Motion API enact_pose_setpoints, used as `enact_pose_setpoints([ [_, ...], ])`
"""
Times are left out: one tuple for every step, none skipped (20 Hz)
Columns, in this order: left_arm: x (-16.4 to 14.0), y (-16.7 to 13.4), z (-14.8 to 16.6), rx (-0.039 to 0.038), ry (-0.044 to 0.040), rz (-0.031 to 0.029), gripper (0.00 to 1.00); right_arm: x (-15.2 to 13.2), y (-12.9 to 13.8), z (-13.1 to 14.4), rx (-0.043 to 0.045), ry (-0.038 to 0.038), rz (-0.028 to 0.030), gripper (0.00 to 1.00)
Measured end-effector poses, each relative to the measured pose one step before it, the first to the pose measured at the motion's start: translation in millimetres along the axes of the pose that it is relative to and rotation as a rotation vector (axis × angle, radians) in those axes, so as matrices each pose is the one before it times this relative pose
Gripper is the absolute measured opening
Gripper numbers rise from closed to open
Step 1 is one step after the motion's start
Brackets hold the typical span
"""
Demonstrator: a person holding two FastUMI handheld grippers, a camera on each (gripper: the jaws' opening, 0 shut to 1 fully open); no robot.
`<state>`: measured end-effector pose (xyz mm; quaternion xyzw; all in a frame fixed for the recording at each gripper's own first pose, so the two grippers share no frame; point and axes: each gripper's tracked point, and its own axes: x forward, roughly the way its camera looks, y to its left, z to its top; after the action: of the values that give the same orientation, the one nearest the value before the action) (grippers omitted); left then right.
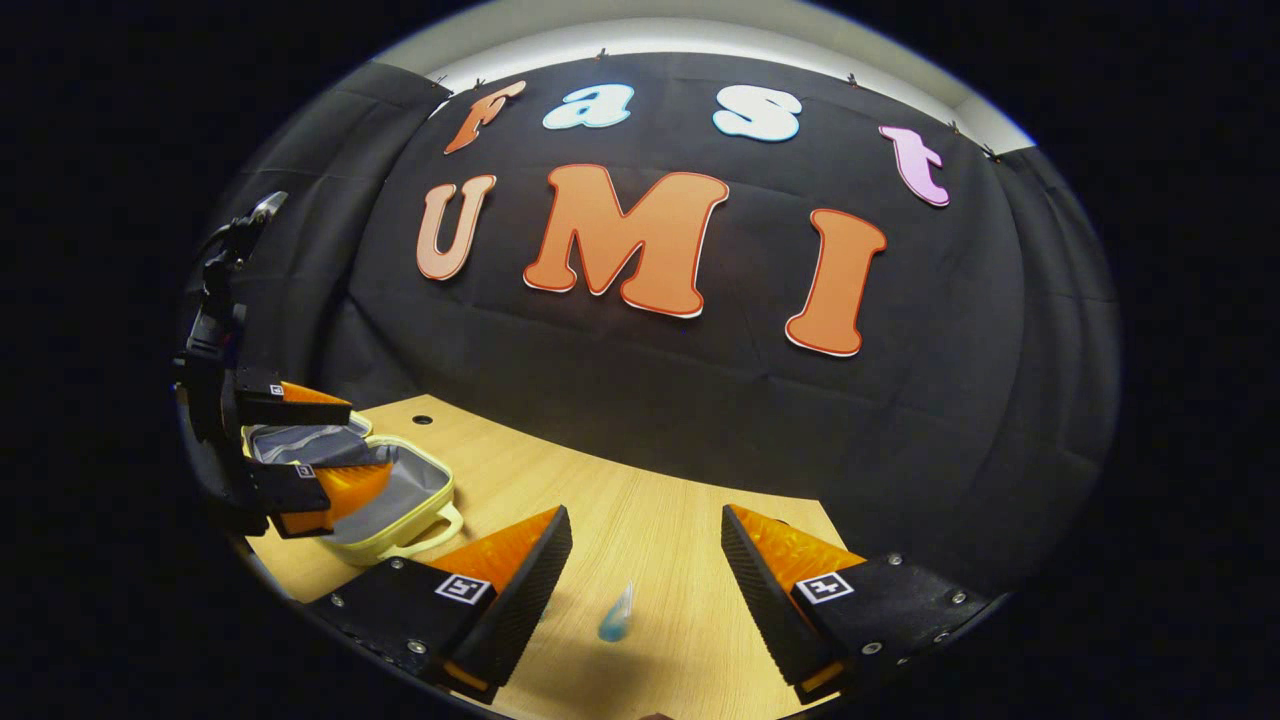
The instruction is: First open the suitcase, pack the skin care products into it, and then close the suitcase.
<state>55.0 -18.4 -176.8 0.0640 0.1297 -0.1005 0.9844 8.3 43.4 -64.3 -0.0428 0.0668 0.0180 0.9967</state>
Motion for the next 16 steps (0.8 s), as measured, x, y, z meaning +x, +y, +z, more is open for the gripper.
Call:
enact_pose_setpoints([
  [4.67,-17.48,-1.62,-0.01193,-0.00646,-0.02908,0.98,0.78,-1.84,-4.89,-0.00341,-0.00039,0.00465,0.95],
  [4.33,-14.58,-3.93,-0.00976,0.00347,-0.02067,0.97,0.5,-2.55,-6.38,-0.00489,0.00045,0.00415,0.95],
  [5.1,-15.28,-9.08,-0.01488,0.00297,-0.02443,0.97,1.35,-3.17,-5.96,-0.0073,-0.00045,-0.00273,0.95],
  [8.18,-13.4,-7.23,-0.01965,0.01032,-0.02399,0.97,-1.16,-3.86,-7.56,-0.0042,0.0026,-0.00142,0.95],
  [8.8,-14.3,-9.02,-0.0153,0.00571,-0.02293,0.97,1.24,-2.26,-6.34,0.00125,0.00385,-0.00385,0.95],
  [6.63,-13.06,-9.21,-0.01492,0.0085,-0.02422,0.98,1.25,-1.18,-6.86,0.00599,0.00697,0.00293,0.95],
  [5.71,-9.66,-5.64,-0.00765,-0.00353,-0.02528,0.98,3.17,1.34,-6.15,0.00374,0.00875,0.00574,0.95],
  [5.91,-7.29,-5.4,0.00117,0.00452,-0.01674,0.98,1.56,-0.73,-5.83,-0.00249,0.00455,0.00255,0.95],
  [7.92,-7.63,-6.58,0.00101,0.00661,-0.01874,0.97,4.28,1.2,-4.83,-0.00474,0.00864,0.00864,0.95],
  [7.51,-6.62,-7.01,-0.00582,0.0132,-0.01535,0.95,1.42,-0.54,-7.12,-0.00454,0.0099,0.00201,0.95],
  [9.37,-5.96,-11.14,-0.00583,0.01798,-0.01662,0.94,2.92,1.22,-3.1,-0.00059,0.00555,0.00725,0.95],
  [8.28,-4.04,-4.99,-0.00769,0.00602,-0.01616,0.93,1.23,-0.22,-3.91,-0.00036,0.00191,0.00196,0.95],
  [7.26,-5.32,-4.61,-0.00924,0.00198,-0.01824,0.88,2.88,1.5,-2.6,0.00119,0.00139,0.00524,0.95],
  [5.9,-3.58,-3.16,-0.0013,0.00138,-0.01427,0.82,1.39,1.08,-5.32,0.00022,0.00381,0.0027,0.95],
  [7.15,-2.06,-5.24,0.00547,0.0046,-0.01491,0.78,3.29,1.96,-3.7,-0.00054,0.00409,0.00455,0.95],
  [6.91,-2.21,-1.77,0.00132,-0.00113,-0.01194,0.74,2.54,0.75,-6.47,-0.00219,0.00784,0.00135,0.95],
])
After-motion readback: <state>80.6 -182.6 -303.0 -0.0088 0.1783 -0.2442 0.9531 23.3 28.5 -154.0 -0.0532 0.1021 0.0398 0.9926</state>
